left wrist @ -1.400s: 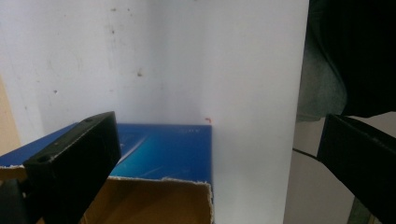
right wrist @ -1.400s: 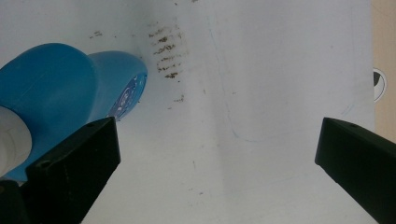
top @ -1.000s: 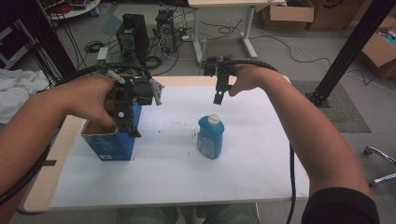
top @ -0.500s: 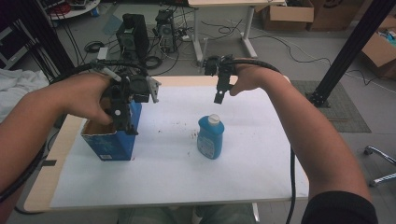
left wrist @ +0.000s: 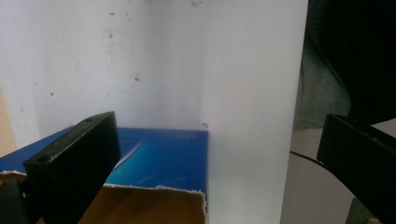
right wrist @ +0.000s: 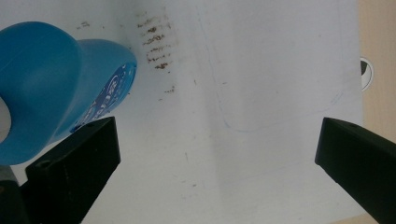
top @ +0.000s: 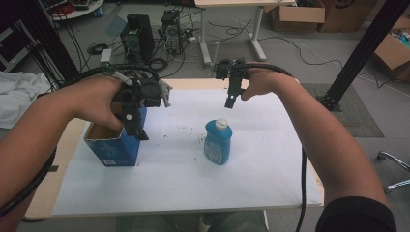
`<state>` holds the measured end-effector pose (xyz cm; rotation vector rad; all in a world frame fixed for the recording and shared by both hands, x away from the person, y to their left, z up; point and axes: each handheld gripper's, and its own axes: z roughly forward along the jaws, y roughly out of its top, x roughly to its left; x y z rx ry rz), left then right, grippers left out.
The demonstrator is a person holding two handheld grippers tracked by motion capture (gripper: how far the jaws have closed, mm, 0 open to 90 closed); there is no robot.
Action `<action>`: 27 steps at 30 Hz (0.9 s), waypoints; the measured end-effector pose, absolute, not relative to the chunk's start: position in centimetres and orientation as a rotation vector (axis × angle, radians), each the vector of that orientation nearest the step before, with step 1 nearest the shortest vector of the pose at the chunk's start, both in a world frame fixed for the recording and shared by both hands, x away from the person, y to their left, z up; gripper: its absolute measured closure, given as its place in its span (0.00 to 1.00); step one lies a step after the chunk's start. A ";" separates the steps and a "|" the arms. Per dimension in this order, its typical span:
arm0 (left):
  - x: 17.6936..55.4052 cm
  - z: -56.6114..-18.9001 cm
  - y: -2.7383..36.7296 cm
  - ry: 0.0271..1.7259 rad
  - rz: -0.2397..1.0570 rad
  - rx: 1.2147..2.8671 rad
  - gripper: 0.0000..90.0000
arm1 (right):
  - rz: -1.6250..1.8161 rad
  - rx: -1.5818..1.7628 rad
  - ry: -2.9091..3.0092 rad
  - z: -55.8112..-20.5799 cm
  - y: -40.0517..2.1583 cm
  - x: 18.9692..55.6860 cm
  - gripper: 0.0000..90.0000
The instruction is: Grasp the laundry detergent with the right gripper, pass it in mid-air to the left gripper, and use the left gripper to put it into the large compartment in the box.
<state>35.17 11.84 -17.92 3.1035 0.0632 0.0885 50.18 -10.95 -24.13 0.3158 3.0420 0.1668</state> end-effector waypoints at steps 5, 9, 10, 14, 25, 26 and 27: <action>35.1 -18.0 11.9 0.056 0.090 3.101 0.00 | 0.397 0.414 3.012 -23.8 -12.5 50.1 0.00; 35.0 -18.3 12.1 0.049 0.091 3.093 0.00 | 0.669 0.520 2.941 -23.4 -14.6 50.0 0.00; 34.9 -18.4 12.1 0.047 0.091 3.092 0.00 | 0.749 0.549 2.922 -23.3 -15.3 49.9 0.00; 34.8 -18.6 12.1 0.045 0.091 3.091 0.00 | 1.039 0.629 2.807 -22.9 -17.7 49.1 0.00; 34.0 -18.9 11.9 0.007 0.099 3.089 0.00 | 1.282 0.741 2.560 -23.2 -24.3 44.6 0.00; 34.0 -18.9 11.9 0.007 0.099 3.089 0.00 | 1.282 0.741 2.560 -23.2 -24.3 44.6 0.00; 34.0 -18.9 11.8 0.004 0.101 3.090 0.00 | 1.296 0.761 2.547 -24.0 -25.5 43.6 0.00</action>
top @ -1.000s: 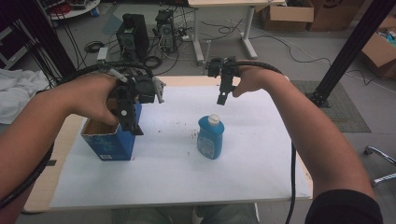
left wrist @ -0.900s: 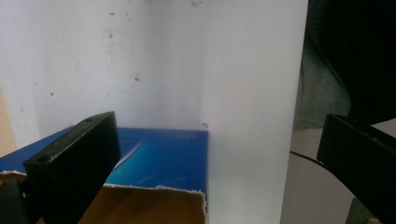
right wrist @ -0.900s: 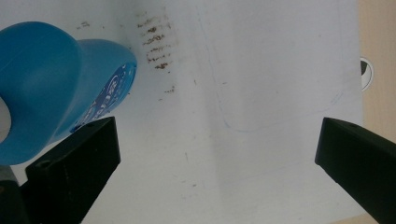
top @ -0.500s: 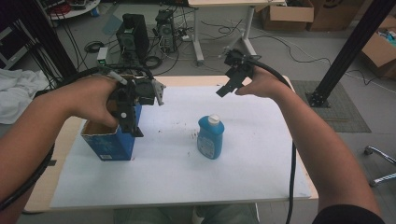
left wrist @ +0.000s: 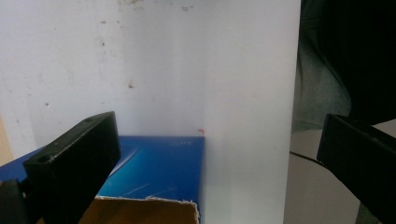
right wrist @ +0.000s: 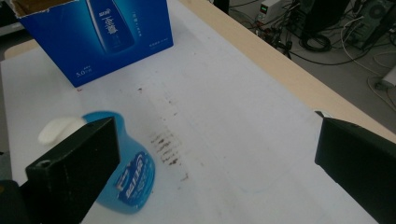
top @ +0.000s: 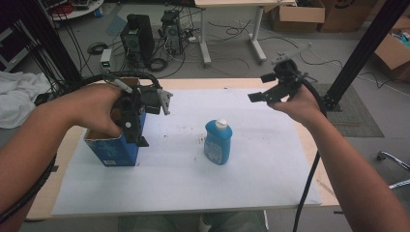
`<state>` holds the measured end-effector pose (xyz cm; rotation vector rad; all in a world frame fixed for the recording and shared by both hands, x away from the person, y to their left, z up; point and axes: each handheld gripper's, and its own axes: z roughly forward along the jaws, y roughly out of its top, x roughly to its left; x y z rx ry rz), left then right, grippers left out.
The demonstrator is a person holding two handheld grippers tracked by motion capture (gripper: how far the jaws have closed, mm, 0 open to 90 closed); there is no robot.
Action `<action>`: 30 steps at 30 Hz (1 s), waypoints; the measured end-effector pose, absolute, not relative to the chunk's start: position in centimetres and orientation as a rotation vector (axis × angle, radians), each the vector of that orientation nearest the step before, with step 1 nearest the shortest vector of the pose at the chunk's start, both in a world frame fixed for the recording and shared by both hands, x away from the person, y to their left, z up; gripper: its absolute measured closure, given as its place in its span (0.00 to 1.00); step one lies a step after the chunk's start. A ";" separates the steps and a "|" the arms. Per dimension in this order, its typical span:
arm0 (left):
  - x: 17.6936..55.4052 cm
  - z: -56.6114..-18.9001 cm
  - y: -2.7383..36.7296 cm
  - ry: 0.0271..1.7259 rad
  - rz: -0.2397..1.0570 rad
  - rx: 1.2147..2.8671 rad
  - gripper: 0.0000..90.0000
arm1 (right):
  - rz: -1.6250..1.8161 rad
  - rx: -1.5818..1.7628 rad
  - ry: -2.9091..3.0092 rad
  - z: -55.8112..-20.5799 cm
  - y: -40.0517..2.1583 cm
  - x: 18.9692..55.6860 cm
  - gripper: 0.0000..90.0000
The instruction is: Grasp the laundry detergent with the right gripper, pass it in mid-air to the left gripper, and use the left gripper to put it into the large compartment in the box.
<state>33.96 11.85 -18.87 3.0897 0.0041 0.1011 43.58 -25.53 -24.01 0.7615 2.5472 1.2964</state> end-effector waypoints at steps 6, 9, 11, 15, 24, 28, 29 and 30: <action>33.6 -18.6 11.6 -0.012 0.113 3.079 0.00 | 1.331 0.805 2.534 -26.7 -27.8 40.8 0.00; 33.6 -18.6 11.3 -0.021 0.115 3.079 0.00 | 1.350 0.805 2.528 -28.3 -28.3 39.2 0.00; 33.6 -18.7 11.1 -0.031 0.115 3.082 0.00 | 1.372 0.797 2.522 -29.3 -28.3 38.2 0.00; 33.4 -18.8 10.8 -0.033 0.112 3.080 0.00 | 1.412 0.781 2.510 -30.9 -27.9 36.7 0.00; 33.2 -18.8 11.3 -0.031 0.130 3.080 0.00 | 1.513 0.716 2.504 -34.7 -25.0 34.0 0.00; 33.1 -18.6 11.4 -0.039 0.158 3.080 0.00 | 1.515 0.703 2.510 -35.9 -23.8 33.6 0.00; 33.1 -18.5 11.4 -0.034 0.159 3.077 0.00 | 1.507 0.699 2.525 -36.3 -23.5 33.6 0.00; 33.1 -18.5 11.4 -0.034 0.159 3.077 0.00 | 1.488 0.699 2.522 -36.7 -23.1 33.4 0.00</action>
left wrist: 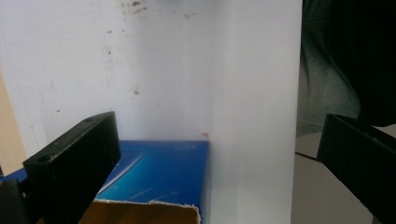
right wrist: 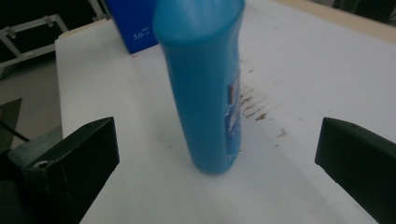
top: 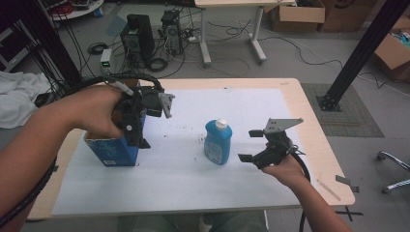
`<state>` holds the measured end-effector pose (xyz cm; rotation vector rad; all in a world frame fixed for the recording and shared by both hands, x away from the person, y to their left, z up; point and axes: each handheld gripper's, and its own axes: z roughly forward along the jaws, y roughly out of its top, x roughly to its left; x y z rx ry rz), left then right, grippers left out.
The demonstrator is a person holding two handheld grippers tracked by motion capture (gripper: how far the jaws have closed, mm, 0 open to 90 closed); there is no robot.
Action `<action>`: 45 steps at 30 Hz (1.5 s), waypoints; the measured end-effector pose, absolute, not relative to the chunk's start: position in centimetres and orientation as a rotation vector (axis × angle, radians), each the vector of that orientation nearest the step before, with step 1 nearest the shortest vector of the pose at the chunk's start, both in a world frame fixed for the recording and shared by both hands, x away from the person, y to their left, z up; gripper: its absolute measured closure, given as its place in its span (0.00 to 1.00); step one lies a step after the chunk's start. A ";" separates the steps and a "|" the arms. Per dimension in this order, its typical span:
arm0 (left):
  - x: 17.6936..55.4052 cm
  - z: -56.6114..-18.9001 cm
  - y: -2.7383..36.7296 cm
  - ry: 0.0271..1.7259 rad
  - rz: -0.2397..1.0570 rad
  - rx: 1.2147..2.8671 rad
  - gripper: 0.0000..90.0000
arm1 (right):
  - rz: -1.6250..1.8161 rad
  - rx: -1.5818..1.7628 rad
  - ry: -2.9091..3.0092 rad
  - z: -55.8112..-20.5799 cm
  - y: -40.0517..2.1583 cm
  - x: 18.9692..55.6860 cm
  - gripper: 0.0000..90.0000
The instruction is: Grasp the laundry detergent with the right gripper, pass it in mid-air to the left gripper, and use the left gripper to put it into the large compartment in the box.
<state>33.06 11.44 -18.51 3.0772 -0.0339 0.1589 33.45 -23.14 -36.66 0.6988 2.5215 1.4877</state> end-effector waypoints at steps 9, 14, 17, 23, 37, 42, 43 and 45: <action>33.1 -18.6 11.6 -0.036 0.159 3.072 0.00 | 1.488 0.684 2.514 -39.1 -21.0 33.3 0.00; 33.1 -18.6 11.8 -0.035 0.167 3.069 0.00 | 1.507 0.689 2.472 -40.2 -19.9 33.3 0.00; 33.0 -18.7 12.0 -0.038 0.163 3.069 0.00 | 1.511 0.690 2.471 -40.6 -19.5 33.4 0.00; 32.9 -18.8 12.3 -0.033 0.158 3.070 0.00 | 1.546 0.717 2.416 -41.6 -18.6 33.7 0.00; 32.8 -18.9 12.6 -0.022 0.157 3.064 0.00 | 1.559 0.747 2.309 -43.1 -17.2 34.1 0.00; 32.7 -18.8 12.7 -0.024 0.158 3.068 0.00 | 1.579 0.762 2.277 -43.5 -16.3 34.4 0.00; 32.7 -18.8 12.7 -0.024 0.158 3.068 0.00 | 1.579 0.762 2.277 -43.5 -16.3 34.4 0.00; 32.7 -18.8 12.7 -0.023 0.159 3.067 0.00 | 1.583 0.763 2.264 -43.5 -16.1 34.4 0.00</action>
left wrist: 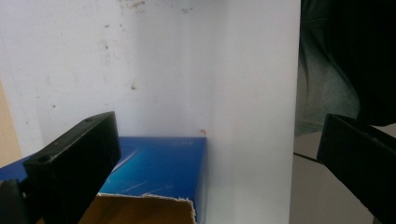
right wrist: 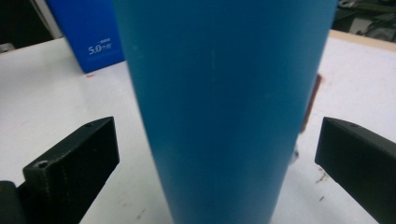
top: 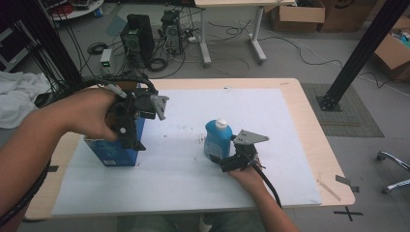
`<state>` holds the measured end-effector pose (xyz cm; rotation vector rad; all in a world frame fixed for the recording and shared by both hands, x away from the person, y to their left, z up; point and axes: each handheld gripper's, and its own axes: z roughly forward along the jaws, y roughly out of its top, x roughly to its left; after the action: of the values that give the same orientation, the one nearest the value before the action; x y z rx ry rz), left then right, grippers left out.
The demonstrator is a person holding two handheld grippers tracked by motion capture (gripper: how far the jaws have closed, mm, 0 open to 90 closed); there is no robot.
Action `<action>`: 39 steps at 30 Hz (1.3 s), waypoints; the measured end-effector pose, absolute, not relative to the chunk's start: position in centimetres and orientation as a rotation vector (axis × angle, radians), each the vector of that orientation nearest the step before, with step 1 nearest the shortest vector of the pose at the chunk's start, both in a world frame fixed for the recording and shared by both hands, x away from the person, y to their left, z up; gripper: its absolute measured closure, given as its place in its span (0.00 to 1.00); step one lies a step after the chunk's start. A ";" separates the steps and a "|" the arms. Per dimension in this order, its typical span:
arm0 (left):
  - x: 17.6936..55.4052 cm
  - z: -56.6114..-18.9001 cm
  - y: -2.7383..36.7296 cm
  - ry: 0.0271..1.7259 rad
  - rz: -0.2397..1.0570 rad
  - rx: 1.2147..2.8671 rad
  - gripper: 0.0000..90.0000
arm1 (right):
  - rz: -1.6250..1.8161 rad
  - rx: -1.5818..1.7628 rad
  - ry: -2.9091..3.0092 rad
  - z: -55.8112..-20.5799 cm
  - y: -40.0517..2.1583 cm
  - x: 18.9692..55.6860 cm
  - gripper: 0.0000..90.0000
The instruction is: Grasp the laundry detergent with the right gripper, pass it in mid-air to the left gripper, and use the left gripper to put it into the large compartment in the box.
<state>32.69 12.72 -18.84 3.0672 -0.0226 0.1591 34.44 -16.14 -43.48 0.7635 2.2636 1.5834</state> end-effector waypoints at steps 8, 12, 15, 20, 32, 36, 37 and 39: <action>32.7 -18.9 13.0 -0.015 0.163 3.066 0.00 | 1.599 0.788 2.220 -43.7 -15.9 34.8 0.00; 32.6 -18.9 13.0 -0.015 0.166 3.063 0.00 | 1.606 0.799 2.208 -43.9 -15.7 34.8 0.02; 32.6 -18.9 13.0 -0.013 0.166 3.066 0.00 | 1.617 0.799 2.200 -43.9 -15.6 34.8 0.04; 32.7 -19.0 13.0 -0.015 0.165 3.067 0.00 | 1.624 0.793 2.185 -43.9 -15.6 34.8 0.08; 32.7 -19.1 12.9 -0.018 0.165 3.070 0.00 | 1.634 0.789 2.167 -43.8 -15.4 34.7 0.15; 32.7 -19.1 13.0 -0.010 0.162 3.068 0.00 | 1.631 0.795 2.159 -43.8 -15.5 34.6 0.18; 32.7 -19.1 13.0 -0.010 0.161 3.067 0.00 | 1.628 0.796 2.157 -43.8 -15.5 34.6 0.19; 32.8 -19.2 13.1 -0.009 0.162 3.064 0.00 | 1.622 0.799 2.156 -43.8 -15.5 34.6 0.23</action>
<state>32.76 13.07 -19.18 3.0642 -0.0090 0.1616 34.59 -15.51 -43.75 0.7987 2.1562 1.6222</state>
